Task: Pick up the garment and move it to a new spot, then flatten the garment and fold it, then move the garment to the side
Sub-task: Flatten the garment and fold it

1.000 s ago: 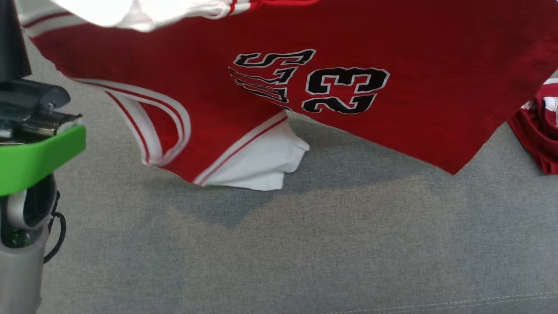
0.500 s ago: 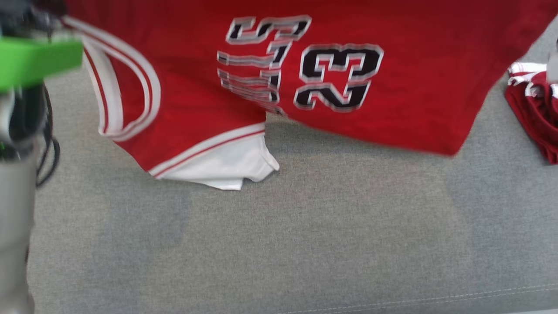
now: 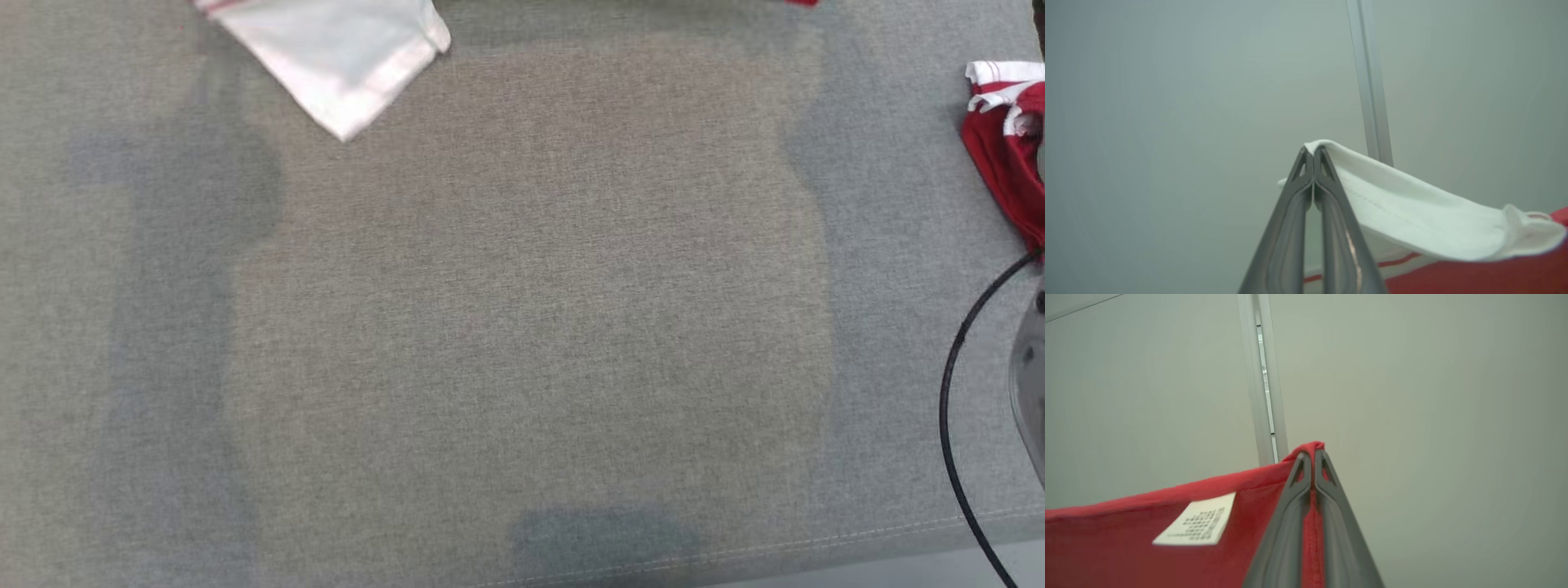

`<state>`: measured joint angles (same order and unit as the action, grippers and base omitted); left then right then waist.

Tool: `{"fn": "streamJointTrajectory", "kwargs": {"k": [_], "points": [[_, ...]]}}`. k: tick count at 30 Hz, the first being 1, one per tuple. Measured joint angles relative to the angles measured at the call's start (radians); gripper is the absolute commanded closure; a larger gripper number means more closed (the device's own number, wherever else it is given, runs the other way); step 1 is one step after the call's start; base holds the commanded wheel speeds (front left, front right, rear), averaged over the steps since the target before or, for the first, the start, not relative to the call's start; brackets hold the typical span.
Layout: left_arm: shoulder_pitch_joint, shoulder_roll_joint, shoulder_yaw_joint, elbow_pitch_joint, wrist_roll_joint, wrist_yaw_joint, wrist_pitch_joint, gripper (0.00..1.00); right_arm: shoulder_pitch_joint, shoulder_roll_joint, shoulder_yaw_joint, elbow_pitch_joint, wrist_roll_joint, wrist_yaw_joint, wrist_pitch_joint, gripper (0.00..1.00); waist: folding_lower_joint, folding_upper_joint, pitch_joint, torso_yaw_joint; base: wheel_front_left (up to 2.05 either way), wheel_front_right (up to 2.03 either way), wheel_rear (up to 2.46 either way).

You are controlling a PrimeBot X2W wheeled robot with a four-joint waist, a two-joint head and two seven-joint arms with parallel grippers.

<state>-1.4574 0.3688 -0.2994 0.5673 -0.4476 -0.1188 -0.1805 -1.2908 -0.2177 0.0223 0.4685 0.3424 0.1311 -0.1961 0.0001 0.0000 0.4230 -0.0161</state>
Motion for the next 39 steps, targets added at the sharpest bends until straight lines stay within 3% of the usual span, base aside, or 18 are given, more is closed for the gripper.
{"fn": "streamJointTrajectory", "kwargs": {"k": [7,12,18,23,29,39], "points": [[-0.104,-0.040,-0.008,0.210,-0.025,-0.005,-0.045,1.00,-0.156,0.078,-0.010,0.252,0.006,0.000,-0.058,1.00,0.0000,0.0000,0.037,-0.010,0.00,0.00,0.00],[-0.024,-0.087,-0.022,0.384,-0.115,-0.009,-0.041,1.00,-0.142,0.093,0.043,0.419,0.007,0.000,-0.063,1.00,0.0000,0.0000,0.069,-0.003,0.00,0.00,0.00],[0.120,-0.141,-0.052,0.443,-0.246,-0.010,-0.053,1.00,-0.039,0.091,0.111,0.502,0.058,0.000,-0.066,1.00,0.0000,0.0000,0.094,0.016,0.00,0.00,0.00],[0.281,-0.170,-0.075,0.427,-0.355,-0.010,-0.060,1.00,0.143,0.062,0.152,0.448,0.145,0.000,-0.066,1.00,-0.0001,0.0000,0.096,0.043,0.00,0.00,0.00],[0.446,-0.141,-0.100,0.342,-0.412,-0.010,-0.077,1.00,0.366,0.045,0.178,0.317,0.211,0.000,-0.067,1.00,-0.0001,0.0000,0.073,0.054,0.00,0.00,0.00],[0.871,-0.081,-0.026,0.023,-0.333,-0.001,-0.081,1.00,0.799,0.020,0.161,0.044,0.237,0.000,-0.067,1.00,-0.0001,0.0000,-0.027,0.059,0.00,0.00,0.00]]}}
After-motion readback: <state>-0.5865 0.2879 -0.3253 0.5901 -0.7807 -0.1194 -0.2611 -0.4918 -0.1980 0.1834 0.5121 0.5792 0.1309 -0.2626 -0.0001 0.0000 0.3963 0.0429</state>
